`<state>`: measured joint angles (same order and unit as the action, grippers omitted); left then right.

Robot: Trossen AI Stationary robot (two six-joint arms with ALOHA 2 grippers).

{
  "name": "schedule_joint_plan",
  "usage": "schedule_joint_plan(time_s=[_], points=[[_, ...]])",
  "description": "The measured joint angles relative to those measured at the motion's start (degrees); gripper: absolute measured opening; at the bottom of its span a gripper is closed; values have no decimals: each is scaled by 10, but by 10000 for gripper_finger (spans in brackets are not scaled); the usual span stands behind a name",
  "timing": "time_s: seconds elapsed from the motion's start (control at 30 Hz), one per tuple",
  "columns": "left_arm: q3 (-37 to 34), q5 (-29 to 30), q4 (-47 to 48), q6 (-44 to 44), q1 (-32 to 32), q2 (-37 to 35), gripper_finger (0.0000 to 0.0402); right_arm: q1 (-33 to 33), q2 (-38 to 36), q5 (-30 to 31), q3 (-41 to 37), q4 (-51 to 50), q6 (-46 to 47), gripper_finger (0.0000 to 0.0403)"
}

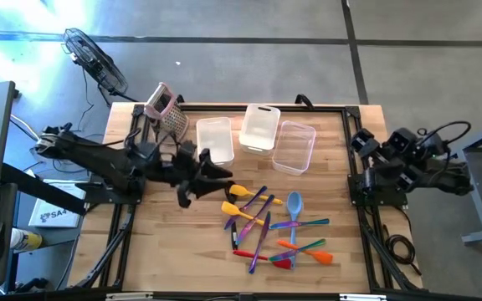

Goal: Pick & Place Kitchen Items
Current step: Put the violet table knife into the left white bin

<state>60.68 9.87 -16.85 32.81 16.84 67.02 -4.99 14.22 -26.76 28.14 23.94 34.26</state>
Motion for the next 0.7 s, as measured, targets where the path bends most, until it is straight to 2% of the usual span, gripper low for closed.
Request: schedule_joint_plan(time_s=[0.2, 0.4, 0.57, 0.7], points=[[117, 151, 171, 41, 81, 57, 179, 0, 28, -44, 32, -29, -28, 201], [255, 236, 338, 136, 131, 158, 179, 0, 30, -53, 43, -53, -45, 200], [381, 228, 485, 244, 137, 252, 179, 0, 30, -68, 43, -76, -47, 199], [477, 172, 605, 341, 135, 325, 179, 0, 30, -68, 43, -111, -56, 199]])
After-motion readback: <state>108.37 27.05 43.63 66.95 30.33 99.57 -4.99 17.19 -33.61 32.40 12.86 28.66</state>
